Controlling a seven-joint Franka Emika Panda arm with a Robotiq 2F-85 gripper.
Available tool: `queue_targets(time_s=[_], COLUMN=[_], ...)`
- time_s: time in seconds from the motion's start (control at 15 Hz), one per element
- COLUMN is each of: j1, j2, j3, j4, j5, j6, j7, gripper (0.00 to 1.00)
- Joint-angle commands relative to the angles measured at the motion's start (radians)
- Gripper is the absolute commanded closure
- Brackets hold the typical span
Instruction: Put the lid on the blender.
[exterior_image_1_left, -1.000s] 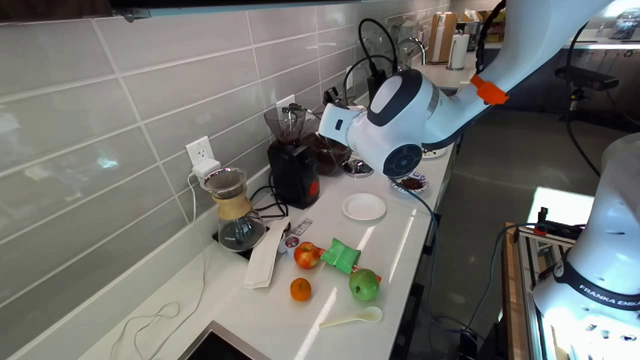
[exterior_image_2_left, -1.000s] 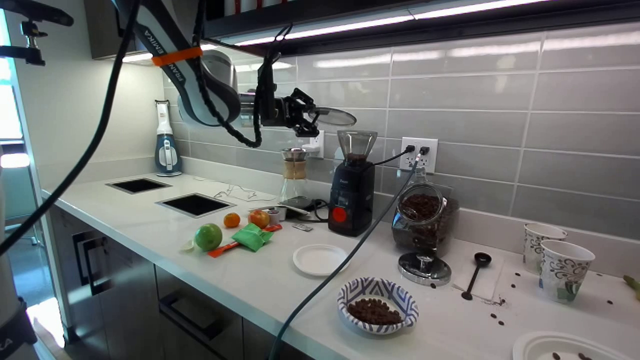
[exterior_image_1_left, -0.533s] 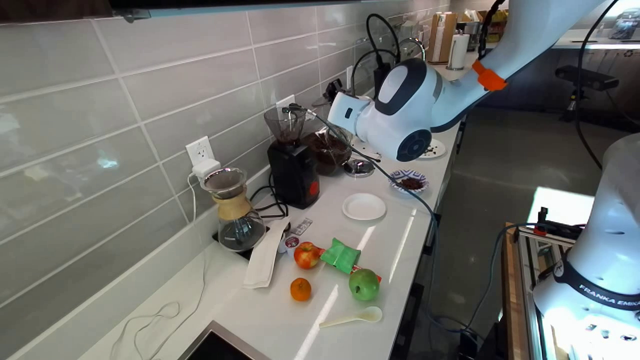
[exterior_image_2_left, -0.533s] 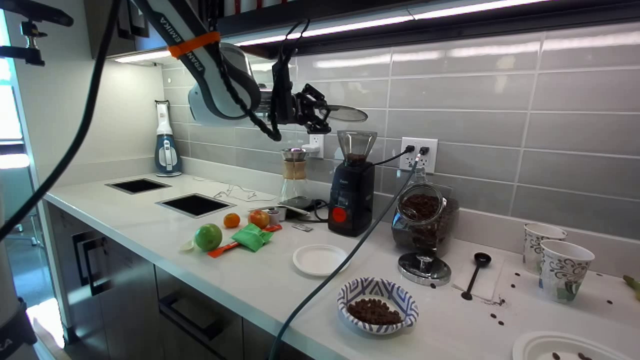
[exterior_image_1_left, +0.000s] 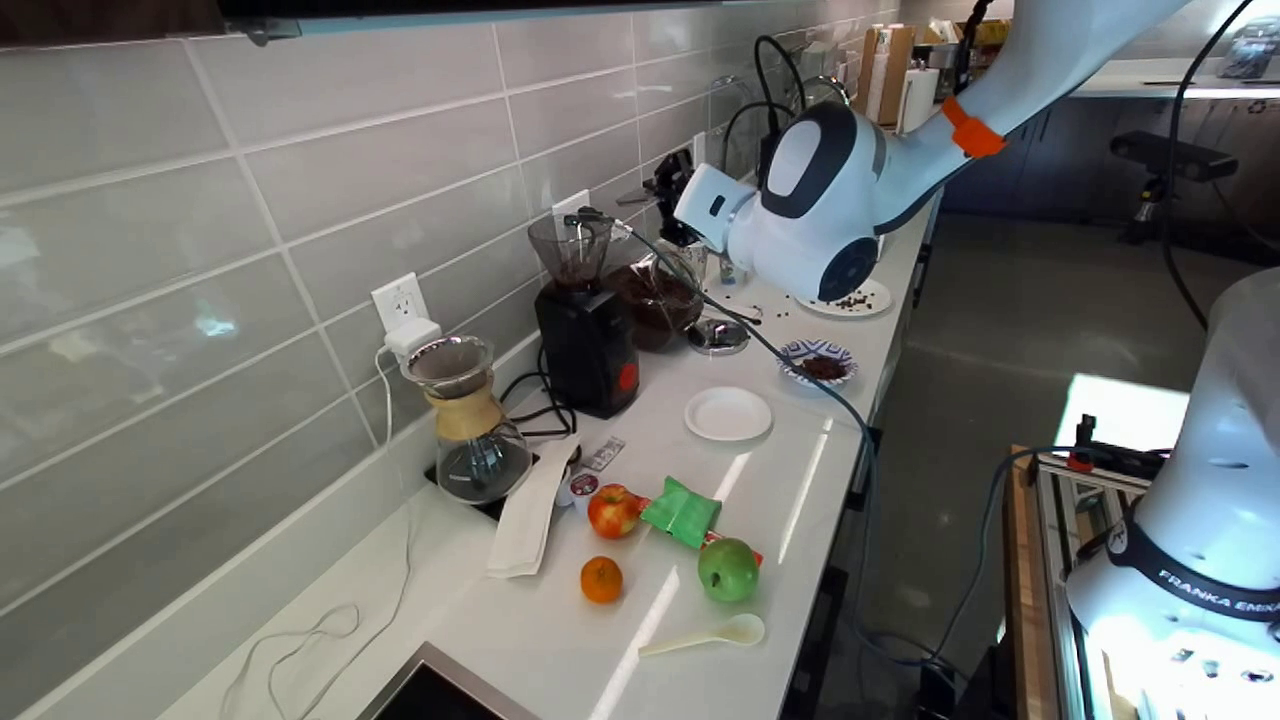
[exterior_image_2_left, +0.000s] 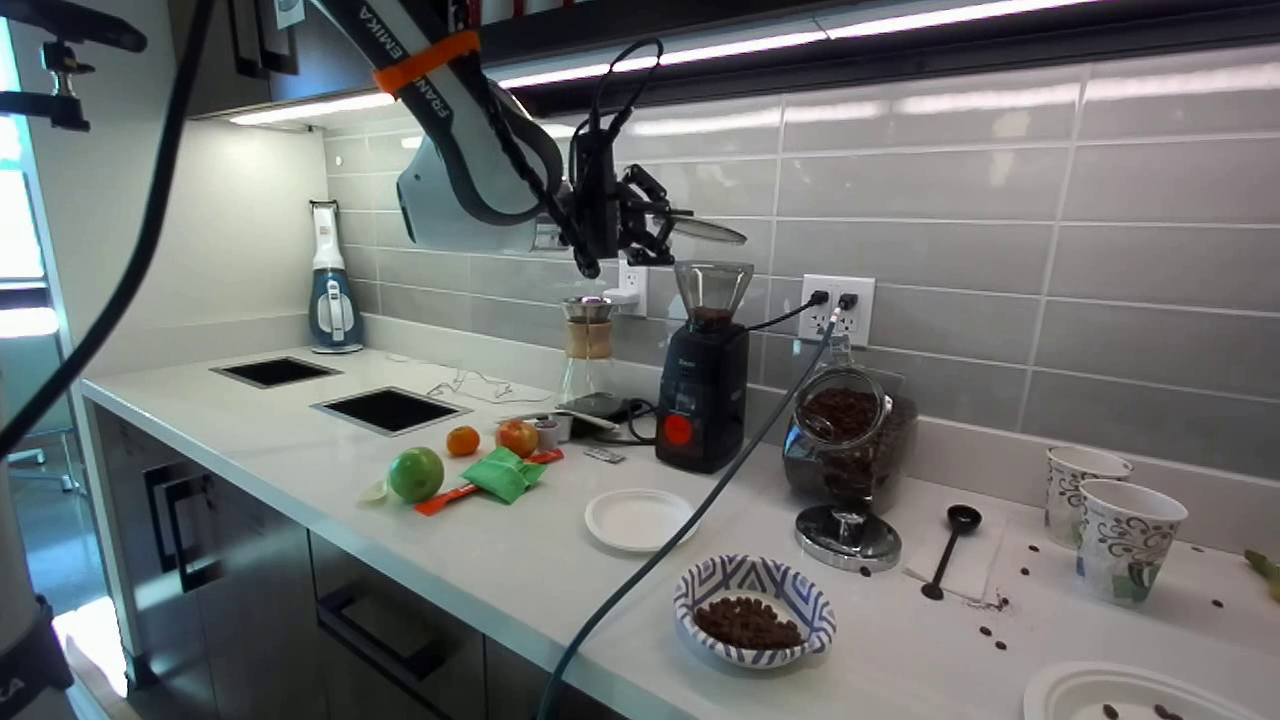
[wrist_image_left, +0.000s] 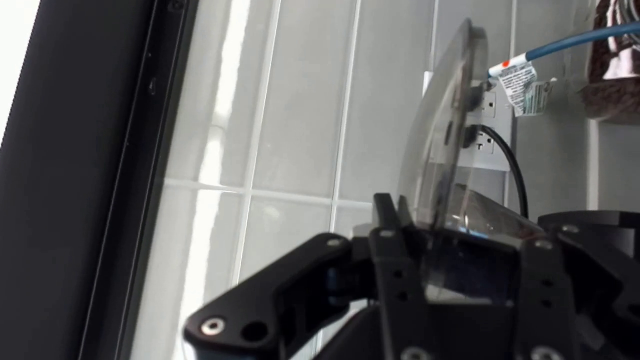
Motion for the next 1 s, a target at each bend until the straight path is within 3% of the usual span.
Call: queue_targets(time_s=[0.0,0.33,0.4,0.93], j1=[0.014,0.017,0.021,0.006], j2=[0.019,0.091,0.033,0.095], j3=[0.012,0.021,0.033,0.033], j4=[0.058,0.16,0.109,0.161], j5=[0.006,0.012,0.013,0.014], j6=[0.074,0.17,0.13,0.143], j7=[0.043,0.04,0.029,0.062], gripper=[0.99,0.99,0.96,0.99])
